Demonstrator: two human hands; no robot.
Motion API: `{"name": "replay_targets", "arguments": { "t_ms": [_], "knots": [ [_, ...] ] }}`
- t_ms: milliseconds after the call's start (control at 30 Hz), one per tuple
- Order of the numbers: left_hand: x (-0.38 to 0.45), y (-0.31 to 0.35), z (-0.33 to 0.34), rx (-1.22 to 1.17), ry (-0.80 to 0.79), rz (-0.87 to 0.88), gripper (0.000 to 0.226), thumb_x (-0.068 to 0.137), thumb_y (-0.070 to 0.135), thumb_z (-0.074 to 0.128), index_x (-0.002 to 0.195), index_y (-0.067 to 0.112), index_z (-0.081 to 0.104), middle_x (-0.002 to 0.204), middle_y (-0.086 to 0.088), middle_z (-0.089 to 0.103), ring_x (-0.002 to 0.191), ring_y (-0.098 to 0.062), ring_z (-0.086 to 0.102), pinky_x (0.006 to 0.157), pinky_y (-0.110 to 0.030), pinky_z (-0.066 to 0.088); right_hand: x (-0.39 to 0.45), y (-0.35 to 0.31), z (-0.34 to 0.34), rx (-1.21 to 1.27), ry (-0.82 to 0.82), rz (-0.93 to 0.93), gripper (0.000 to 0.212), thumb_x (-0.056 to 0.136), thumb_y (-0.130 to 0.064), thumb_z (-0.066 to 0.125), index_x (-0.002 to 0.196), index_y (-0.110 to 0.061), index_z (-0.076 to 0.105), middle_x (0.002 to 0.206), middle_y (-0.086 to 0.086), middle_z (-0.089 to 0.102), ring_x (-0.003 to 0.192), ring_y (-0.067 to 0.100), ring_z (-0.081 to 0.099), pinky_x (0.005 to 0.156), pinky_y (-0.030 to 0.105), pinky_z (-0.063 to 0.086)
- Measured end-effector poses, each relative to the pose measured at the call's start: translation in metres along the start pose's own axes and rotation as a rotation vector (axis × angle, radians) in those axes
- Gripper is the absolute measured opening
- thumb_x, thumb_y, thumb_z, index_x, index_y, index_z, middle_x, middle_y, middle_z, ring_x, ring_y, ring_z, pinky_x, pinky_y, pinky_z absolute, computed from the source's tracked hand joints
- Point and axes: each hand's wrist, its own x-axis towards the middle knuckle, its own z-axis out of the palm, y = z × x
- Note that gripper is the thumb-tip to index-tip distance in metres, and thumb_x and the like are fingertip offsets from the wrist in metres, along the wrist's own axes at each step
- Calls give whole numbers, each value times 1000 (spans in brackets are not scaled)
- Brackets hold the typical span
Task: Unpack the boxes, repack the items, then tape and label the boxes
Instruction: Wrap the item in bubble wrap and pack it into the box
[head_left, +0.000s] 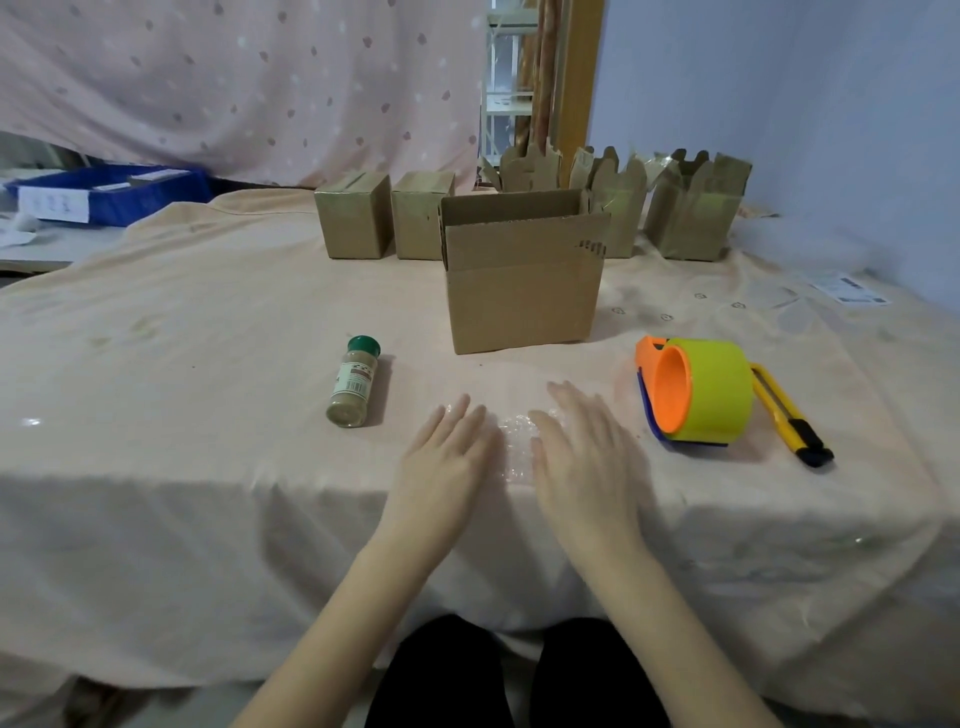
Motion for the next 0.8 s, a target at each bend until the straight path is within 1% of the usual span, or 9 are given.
{"name": "replay_targets", "arguments": {
  "t_ms": [100, 233, 300, 333, 467, 600, 667, 733, 800],
  "knots": [
    [-7, -7, 2, -124, -120, -45, 37, 87, 20, 40, 108, 9, 69, 111, -8, 68, 106, -31, 65, 97, -37, 40, -6, -8, 6, -25, -278, -177, 49, 92, -30, 36, 120, -1, 64, 129, 12, 61, 124, 26, 55, 105, 38, 29],
    [-10, -11, -10, -227, -227, -125, 45, 91, 30, 36, 118, 7, 64, 121, -8, 65, 115, -28, 61, 100, -26, 31, -12, -4, 7, -72, -479, -173, 60, 91, -43, 32, 125, -4, 61, 132, 10, 59, 124, 21, 56, 108, 36, 35],
    [-12, -13, -17, -268, -296, -169, 57, 93, 39, 28, 130, 5, 55, 133, -9, 58, 129, -24, 50, 106, -22, 22, -8, 0, 2, -68, -510, -166, 59, 90, -45, 33, 123, -7, 64, 131, 7, 60, 121, 18, 57, 103, 34, 42],
    [-13, -13, -18, -260, -311, -157, 61, 94, 43, 25, 133, 5, 53, 137, -9, 54, 133, -24, 45, 108, -21, 19, -6, 1, 1, -56, -525, -164, 59, 90, -46, 33, 124, -8, 64, 132, 6, 60, 122, 17, 57, 103, 36, 40],
    [-19, -17, -16, -143, -369, -48, 66, 100, 50, 17, 135, 6, 53, 142, -10, 48, 134, -25, 42, 111, -29, 20, -5, 6, -5, 34, -593, -157, 74, 89, -56, 21, 140, -10, 46, 150, 5, 38, 140, 18, 35, 113, 35, 14],
    [-22, -20, -15, -107, -383, -10, 71, 99, 55, 15, 137, 6, 50, 144, -10, 46, 135, -24, 41, 111, -30, 21, -7, 10, -5, 72, -534, -177, 79, 87, -60, 15, 146, -13, 37, 155, 2, 27, 144, 17, 25, 113, 30, 3],
    [-23, -22, -15, -96, -385, 9, 72, 99, 57, 17, 137, 5, 49, 144, -11, 46, 135, -24, 41, 111, -30, 22, -6, 11, -6, 38, -556, -171, 75, 88, -58, 20, 142, -12, 44, 151, 4, 36, 140, 16, 34, 113, 31, 11],
    [-23, -23, -16, -105, -373, 13, 72, 98, 57, 19, 136, 5, 50, 143, -11, 46, 134, -24, 42, 111, -30, 23, -8, 11, -8, -11, -548, -160, 67, 88, -54, 31, 129, -9, 59, 138, 7, 54, 127, 18, 52, 106, 35, 30],
    [-23, -23, -16, -122, -360, 10, 72, 98, 58, 19, 134, 5, 53, 141, -11, 49, 132, -23, 45, 111, -29, 26, -8, 13, -10, -18, -521, -145, 63, 87, -52, 35, 122, -9, 65, 130, 6, 61, 120, 16, 58, 103, 28, 38]
  ]
}}
